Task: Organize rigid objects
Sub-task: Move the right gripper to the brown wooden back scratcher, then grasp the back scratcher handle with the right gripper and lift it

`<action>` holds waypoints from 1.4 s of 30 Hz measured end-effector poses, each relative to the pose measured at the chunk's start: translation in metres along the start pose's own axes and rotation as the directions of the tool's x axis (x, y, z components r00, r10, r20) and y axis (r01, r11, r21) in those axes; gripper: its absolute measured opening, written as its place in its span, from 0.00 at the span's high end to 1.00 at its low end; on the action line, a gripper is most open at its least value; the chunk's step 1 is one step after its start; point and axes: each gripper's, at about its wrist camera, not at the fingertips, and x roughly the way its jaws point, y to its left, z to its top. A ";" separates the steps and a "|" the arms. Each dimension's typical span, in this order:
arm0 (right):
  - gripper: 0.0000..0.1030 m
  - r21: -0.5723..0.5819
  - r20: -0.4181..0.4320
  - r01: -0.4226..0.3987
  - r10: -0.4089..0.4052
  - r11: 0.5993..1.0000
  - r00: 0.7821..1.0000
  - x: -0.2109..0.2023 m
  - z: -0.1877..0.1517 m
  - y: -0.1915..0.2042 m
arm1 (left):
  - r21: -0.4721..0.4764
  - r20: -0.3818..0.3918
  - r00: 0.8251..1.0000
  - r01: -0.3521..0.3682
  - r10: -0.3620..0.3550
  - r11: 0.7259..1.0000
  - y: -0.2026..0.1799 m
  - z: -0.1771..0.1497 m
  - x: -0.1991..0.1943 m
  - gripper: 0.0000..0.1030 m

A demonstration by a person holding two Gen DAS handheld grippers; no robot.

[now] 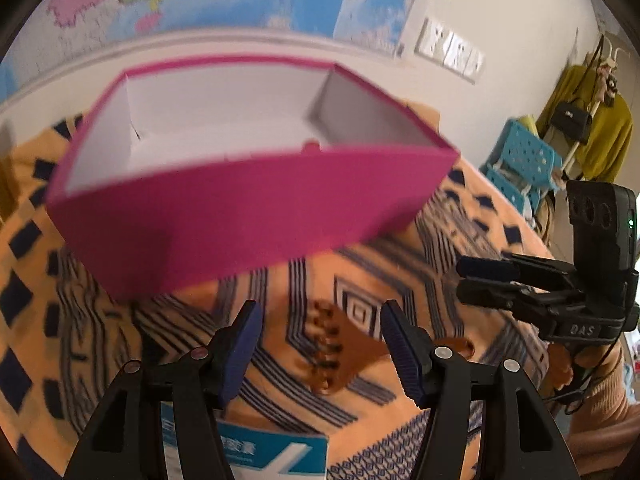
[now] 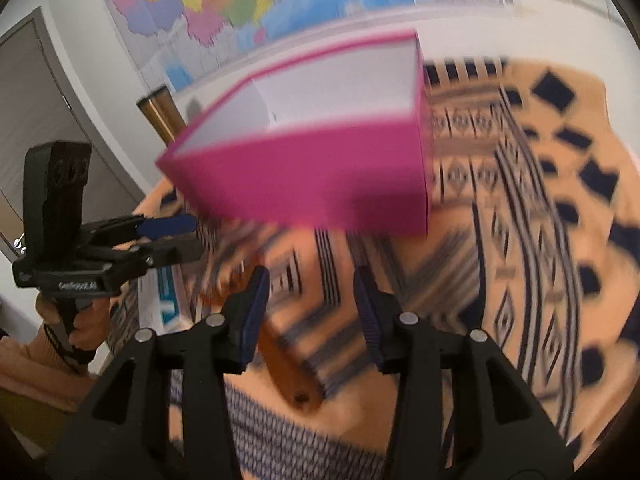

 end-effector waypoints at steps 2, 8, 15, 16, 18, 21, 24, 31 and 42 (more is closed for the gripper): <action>0.55 0.012 -0.034 0.008 -0.008 1.000 0.999 0.001 -0.013 -0.001 | 0.000 -0.029 1.000 -0.001 0.001 1.000 -0.001 -0.007 0.007 0.39; 0.55 0.062 -0.060 0.006 -0.002 0.998 0.998 -0.006 -0.039 -0.006 | 0.001 -0.080 0.997 0.007 -0.007 1.000 -0.005 -0.019 0.017 0.39; 0.55 0.045 -0.095 -0.006 0.011 0.999 0.995 -0.009 -0.059 0.006 | 0.015 -0.105 0.994 0.023 -0.021 1.000 -0.011 -0.021 0.025 0.39; 0.55 0.041 -0.098 -0.006 0.010 0.999 0.995 -0.009 -0.061 0.007 | 0.014 -0.112 0.994 0.022 -0.020 1.000 -0.011 -0.021 0.027 0.39; 0.55 0.034 -0.092 0.005 -0.002 0.999 0.996 -0.008 -0.064 0.010 | 0.016 -0.108 0.994 0.018 -0.017 1.000 -0.012 -0.021 0.028 0.39; 0.64 0.036 -0.084 0.016 -0.013 0.999 0.996 -0.007 -0.064 0.010 | 0.012 -0.109 0.993 0.034 -0.032 0.999 -0.014 -0.021 0.030 0.41; 0.74 0.037 -0.081 0.023 -0.020 0.999 0.997 -0.004 -0.063 0.009 | 0.012 -0.112 0.993 0.046 -0.044 0.999 -0.017 -0.021 0.031 0.41; 0.75 0.053 -0.057 0.021 -0.018 0.998 0.998 -0.003 -0.057 0.003 | -0.005 -0.117 0.990 0.077 -0.077 0.997 -0.017 -0.022 0.030 0.41; 0.74 0.150 -0.004 0.000 0.000 0.989 1.000 0.003 -0.036 -0.023 | -0.042 -0.112 0.990 0.086 -0.090 0.995 -0.011 -0.020 0.030 0.42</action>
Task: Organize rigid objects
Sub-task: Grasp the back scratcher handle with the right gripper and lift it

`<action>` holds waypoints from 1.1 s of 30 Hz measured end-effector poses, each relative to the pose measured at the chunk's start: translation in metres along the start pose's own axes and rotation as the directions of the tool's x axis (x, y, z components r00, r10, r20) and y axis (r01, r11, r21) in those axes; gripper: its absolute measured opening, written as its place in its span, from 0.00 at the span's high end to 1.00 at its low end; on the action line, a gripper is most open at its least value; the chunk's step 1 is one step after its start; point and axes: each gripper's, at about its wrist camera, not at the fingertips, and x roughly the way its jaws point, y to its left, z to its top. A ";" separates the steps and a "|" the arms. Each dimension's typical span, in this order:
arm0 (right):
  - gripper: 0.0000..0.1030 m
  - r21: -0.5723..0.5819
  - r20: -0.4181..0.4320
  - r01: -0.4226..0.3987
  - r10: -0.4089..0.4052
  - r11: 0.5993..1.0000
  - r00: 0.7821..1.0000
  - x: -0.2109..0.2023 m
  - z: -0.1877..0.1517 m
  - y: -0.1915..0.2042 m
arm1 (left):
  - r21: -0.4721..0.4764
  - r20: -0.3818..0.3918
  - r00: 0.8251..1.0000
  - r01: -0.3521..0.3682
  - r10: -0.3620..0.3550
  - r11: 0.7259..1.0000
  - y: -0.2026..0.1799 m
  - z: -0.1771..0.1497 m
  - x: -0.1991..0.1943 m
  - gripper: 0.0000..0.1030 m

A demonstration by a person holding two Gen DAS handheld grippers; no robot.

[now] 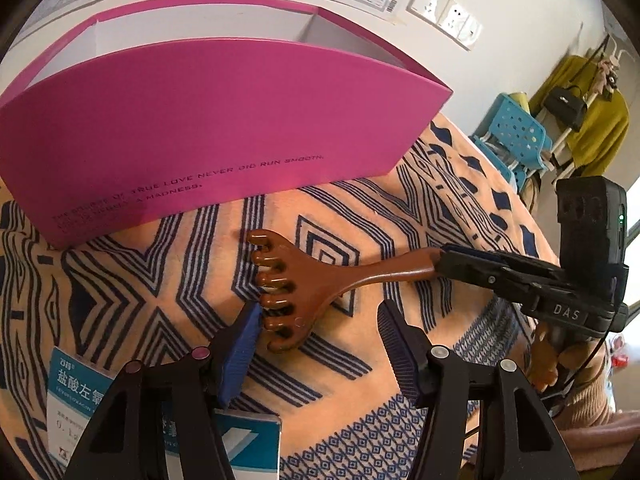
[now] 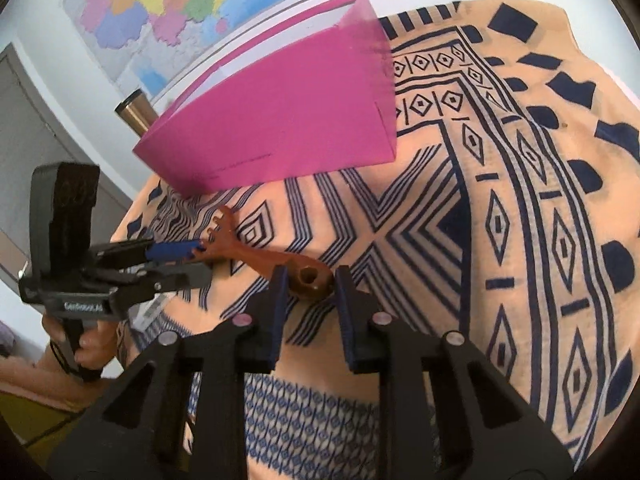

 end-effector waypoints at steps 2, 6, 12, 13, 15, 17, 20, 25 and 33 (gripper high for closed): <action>0.72 0.023 0.001 -0.007 0.007 1.000 1.000 0.003 0.001 -0.003 | -0.001 0.002 1.000 -0.004 0.004 1.000 0.000 0.000 0.000 0.42; 0.71 0.045 0.004 -0.009 0.009 0.999 1.000 0.006 0.002 -0.005 | -0.005 0.001 1.000 -0.010 0.010 1.000 0.000 0.001 0.000 0.44; 0.71 0.061 0.036 -0.008 0.006 0.998 0.999 -0.001 0.005 -0.005 | -0.024 0.009 1.000 -0.001 0.001 1.000 -0.001 0.001 -0.003 0.46; 0.71 0.054 0.045 -0.006 0.004 0.999 0.999 -0.003 0.007 -0.003 | -0.024 0.015 1.000 0.000 0.000 1.000 -0.002 0.001 -0.004 0.46; 0.71 0.044 0.056 -0.006 0.003 0.999 0.998 -0.006 0.010 0.000 | -0.023 0.027 1.000 0.005 -0.005 1.000 -0.003 0.002 -0.010 0.46; 0.71 0.030 0.070 -0.004 0.002 1.000 0.998 -0.011 0.013 0.003 | -0.023 0.039 0.999 0.009 -0.008 1.000 -0.004 0.004 -0.014 0.46; 0.71 0.013 0.086 -0.007 0.006 1.000 0.996 -0.016 0.018 0.008 | -0.018 0.060 0.998 0.011 -0.010 1.000 -0.006 0.005 -0.022 0.46; 0.71 -0.019 0.113 -0.012 0.014 1.000 0.994 -0.024 0.027 0.017 | -0.005 0.104 0.995 0.001 0.000 1.000 -0.010 0.009 -0.041 0.46; 0.71 -0.086 0.165 -0.025 0.039 0.996 0.985 -0.038 0.048 0.034 | 0.025 0.196 0.981 -0.017 0.011 1.000 -0.016 0.023 -0.077 0.46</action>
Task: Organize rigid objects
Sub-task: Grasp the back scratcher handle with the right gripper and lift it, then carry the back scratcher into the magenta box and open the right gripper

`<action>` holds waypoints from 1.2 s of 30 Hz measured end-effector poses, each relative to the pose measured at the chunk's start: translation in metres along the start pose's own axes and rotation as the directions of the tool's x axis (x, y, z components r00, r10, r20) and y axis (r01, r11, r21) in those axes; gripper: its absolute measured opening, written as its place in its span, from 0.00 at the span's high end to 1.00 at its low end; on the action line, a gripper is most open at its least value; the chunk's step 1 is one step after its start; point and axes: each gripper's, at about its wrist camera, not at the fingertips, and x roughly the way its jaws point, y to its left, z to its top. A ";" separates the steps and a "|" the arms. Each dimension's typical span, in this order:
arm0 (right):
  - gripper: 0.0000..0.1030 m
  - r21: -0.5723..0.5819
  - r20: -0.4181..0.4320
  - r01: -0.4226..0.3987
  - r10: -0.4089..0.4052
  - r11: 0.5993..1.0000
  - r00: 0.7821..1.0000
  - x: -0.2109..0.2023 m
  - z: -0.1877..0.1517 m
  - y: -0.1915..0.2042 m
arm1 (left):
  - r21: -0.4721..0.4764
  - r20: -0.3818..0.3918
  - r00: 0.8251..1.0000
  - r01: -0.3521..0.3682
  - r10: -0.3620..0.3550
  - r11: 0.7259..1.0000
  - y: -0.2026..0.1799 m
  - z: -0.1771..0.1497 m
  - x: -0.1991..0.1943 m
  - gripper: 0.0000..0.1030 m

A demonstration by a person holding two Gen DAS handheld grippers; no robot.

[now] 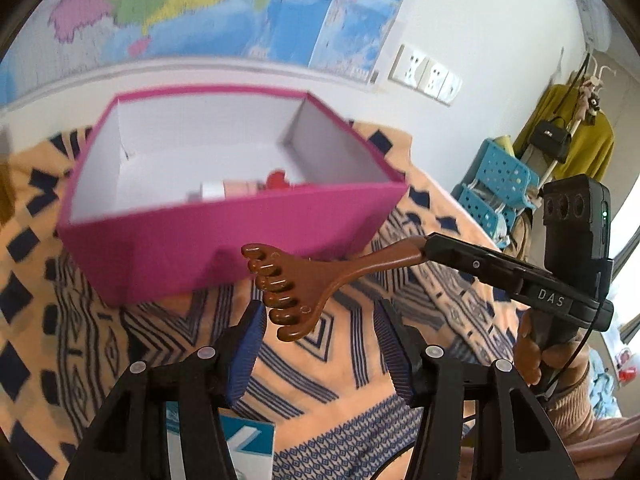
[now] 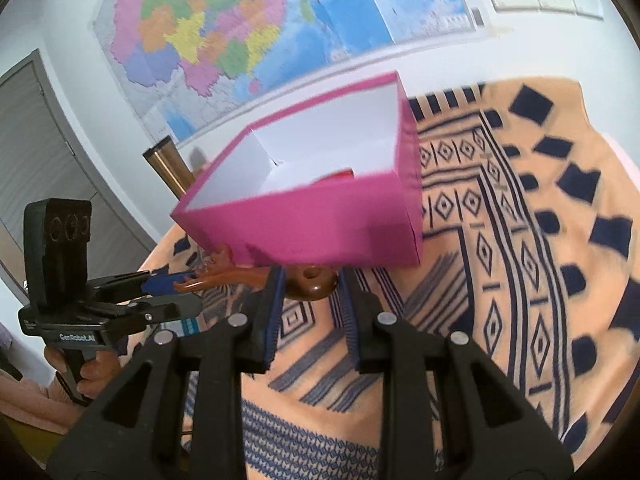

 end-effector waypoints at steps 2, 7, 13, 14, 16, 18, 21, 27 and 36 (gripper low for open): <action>0.71 -0.015 0.016 -0.005 0.006 1.000 1.000 -0.002 0.007 0.003 | 0.009 0.023 1.000 -0.002 0.002 1.000 -0.002 0.008 -0.005 0.46; 0.71 -0.066 0.049 -0.001 0.004 0.998 0.999 -0.004 0.024 0.013 | 0.019 0.069 0.997 -0.031 0.029 0.999 -0.002 0.024 -0.012 0.46; 0.71 -0.102 0.072 0.000 0.008 0.995 0.997 -0.002 0.044 0.018 | 0.040 0.106 0.992 -0.068 0.063 0.997 -0.003 0.041 -0.014 0.46; 0.71 -0.107 0.073 -0.003 0.011 0.994 0.997 0.000 0.048 0.017 | 0.039 0.107 0.992 -0.070 0.066 0.997 -0.002 0.044 -0.013 0.46; 0.71 -0.101 0.071 -0.015 0.022 0.995 0.997 0.003 0.056 0.014 | 0.028 0.102 0.993 -0.068 0.064 0.997 0.001 0.050 -0.009 0.46; 0.71 -0.099 0.069 -0.021 0.028 0.995 0.997 0.006 0.061 0.012 | 0.017 0.098 0.993 -0.065 0.063 0.998 0.006 0.055 -0.005 0.46; 0.71 -0.094 0.060 -0.021 0.027 0.995 0.998 0.014 0.068 0.008 | 0.010 0.090 0.993 -0.074 0.073 0.997 0.009 0.059 0.002 0.46; 0.71 -0.081 0.045 -0.007 0.011 0.997 0.999 0.030 0.077 -0.002 | 0.013 0.077 0.992 -0.101 0.099 0.995 0.014 0.068 0.017 0.46; 0.71 -0.067 0.003 0.023 -0.023 0.997 1.000 0.052 0.078 -0.013 | 0.015 0.030 0.990 -0.137 0.137 0.990 0.021 0.069 0.040 0.46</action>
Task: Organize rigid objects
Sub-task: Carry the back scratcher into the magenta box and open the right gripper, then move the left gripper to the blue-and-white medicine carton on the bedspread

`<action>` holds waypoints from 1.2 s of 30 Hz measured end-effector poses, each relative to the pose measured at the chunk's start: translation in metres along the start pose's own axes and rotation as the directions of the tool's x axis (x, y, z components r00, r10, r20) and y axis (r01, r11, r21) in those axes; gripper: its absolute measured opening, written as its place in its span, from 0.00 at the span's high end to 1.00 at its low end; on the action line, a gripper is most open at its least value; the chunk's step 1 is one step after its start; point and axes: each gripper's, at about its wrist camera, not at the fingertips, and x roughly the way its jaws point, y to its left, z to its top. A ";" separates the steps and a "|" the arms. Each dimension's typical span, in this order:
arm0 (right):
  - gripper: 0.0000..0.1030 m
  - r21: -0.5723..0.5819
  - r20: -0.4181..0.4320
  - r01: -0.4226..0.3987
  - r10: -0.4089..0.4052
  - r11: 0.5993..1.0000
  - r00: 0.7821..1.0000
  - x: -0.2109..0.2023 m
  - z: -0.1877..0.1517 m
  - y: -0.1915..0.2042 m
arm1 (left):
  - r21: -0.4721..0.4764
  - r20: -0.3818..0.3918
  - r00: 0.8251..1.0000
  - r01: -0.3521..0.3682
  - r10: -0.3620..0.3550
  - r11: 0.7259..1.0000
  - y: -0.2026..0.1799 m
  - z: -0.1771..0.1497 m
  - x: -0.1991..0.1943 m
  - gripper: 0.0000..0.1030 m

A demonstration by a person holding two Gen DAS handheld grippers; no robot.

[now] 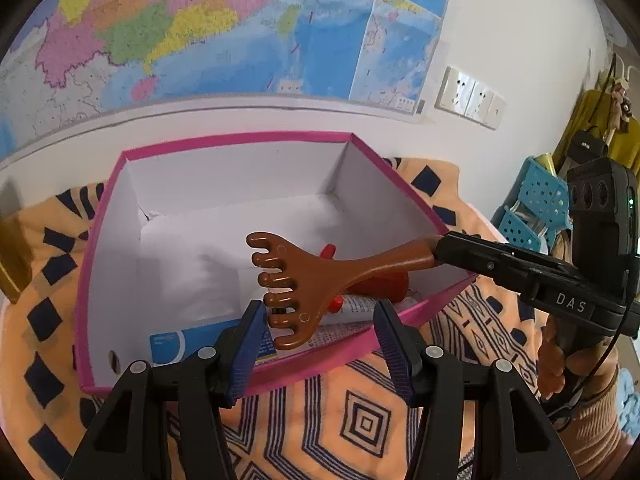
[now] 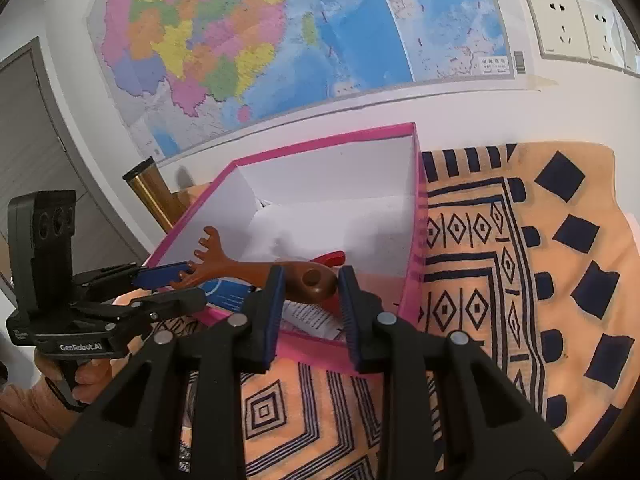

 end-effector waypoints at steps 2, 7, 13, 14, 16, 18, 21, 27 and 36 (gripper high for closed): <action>0.71 0.004 -0.005 0.006 -0.006 1.000 1.000 0.003 0.001 -0.002 | 0.002 -0.006 1.000 -0.003 0.003 1.000 0.000 0.000 0.003 0.46; 0.71 -0.014 -0.013 0.042 -0.042 0.999 0.999 0.009 0.003 -0.003 | 0.005 -0.013 1.000 -0.008 0.008 1.000 0.002 0.002 0.010 0.46; 0.71 -0.022 -0.006 0.075 -0.075 0.997 0.997 0.009 0.004 -0.001 | 0.019 -0.005 1.000 -0.009 0.009 1.000 0.001 0.002 0.008 0.47; 0.71 -0.020 -0.004 0.073 -0.073 0.997 0.997 0.008 0.003 -0.002 | 0.019 -0.003 1.000 -0.007 0.007 1.000 0.002 0.001 0.008 0.47; 0.71 -0.021 -0.001 0.077 -0.077 0.997 0.997 0.007 0.002 -0.001 | 0.019 0.000 1.000 0.003 -0.003 1.000 0.004 0.001 0.006 0.47; 0.71 -0.017 -0.003 0.075 -0.075 0.997 0.997 0.007 0.001 -0.002 | 0.019 0.004 1.000 0.004 -0.004 1.000 0.006 0.000 0.004 0.47; 0.71 -0.012 -0.005 0.071 -0.071 0.997 0.997 0.006 -0.001 -0.001 | 0.021 0.015 1.000 0.009 -0.009 1.000 0.009 -0.002 -0.001 0.47; 0.71 -0.010 -0.002 0.055 -0.055 0.998 0.998 0.002 -0.006 0.003 | 0.019 0.046 0.999 0.002 -0.002 1.000 0.017 -0.011 -0.016 0.45; 0.64 -0.046 0.015 -0.045 0.046 0.998 0.999 -0.018 -0.021 0.030 | 0.015 0.109 0.994 -0.030 0.029 0.999 0.031 -0.039 -0.059 0.41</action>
